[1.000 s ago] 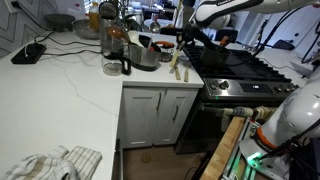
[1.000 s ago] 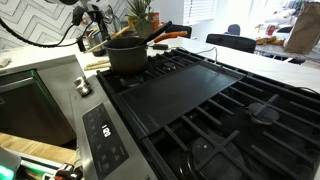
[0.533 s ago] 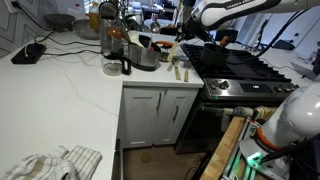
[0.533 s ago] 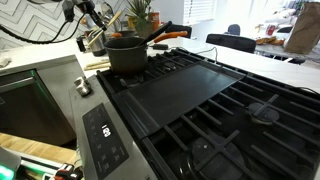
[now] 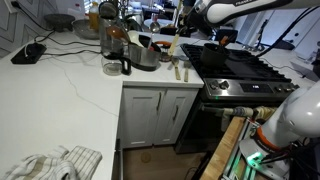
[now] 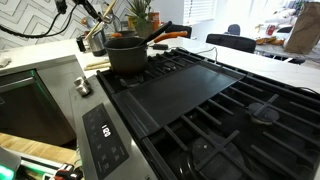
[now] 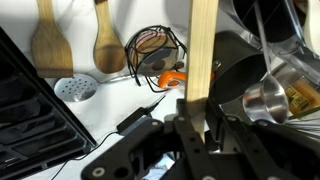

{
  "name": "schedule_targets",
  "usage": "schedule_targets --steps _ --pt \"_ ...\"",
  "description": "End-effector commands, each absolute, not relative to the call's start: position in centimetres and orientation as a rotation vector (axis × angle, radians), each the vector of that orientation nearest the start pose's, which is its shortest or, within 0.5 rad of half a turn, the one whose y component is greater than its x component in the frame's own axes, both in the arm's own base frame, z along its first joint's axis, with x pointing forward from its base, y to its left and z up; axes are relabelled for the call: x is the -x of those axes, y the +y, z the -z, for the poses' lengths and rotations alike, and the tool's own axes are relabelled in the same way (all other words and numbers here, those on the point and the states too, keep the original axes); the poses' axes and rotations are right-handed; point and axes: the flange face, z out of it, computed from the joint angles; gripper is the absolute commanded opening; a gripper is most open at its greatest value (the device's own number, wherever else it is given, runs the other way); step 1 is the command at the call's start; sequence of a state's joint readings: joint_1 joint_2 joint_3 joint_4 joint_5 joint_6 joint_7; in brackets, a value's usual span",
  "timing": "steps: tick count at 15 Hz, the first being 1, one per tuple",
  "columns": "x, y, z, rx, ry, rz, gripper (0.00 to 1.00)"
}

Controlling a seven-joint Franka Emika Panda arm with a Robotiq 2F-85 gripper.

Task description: Put the slotted spoon in the silver holder

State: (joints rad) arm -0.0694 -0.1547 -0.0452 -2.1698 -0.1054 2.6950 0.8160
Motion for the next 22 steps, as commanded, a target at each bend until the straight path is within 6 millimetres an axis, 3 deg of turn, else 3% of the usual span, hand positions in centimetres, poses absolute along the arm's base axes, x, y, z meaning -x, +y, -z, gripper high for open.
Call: schedule_targets --steps 1,9,22 --pt "-54.1 -5.5 -55.8 2.564 1.184 0.962 0.06" --pt "-56.3 -5.0 -58.3 2.503 1.196 1.055 0.06" --pt "-62.5 -2.8 -55.1 2.549 1.268 1.126 0.06"
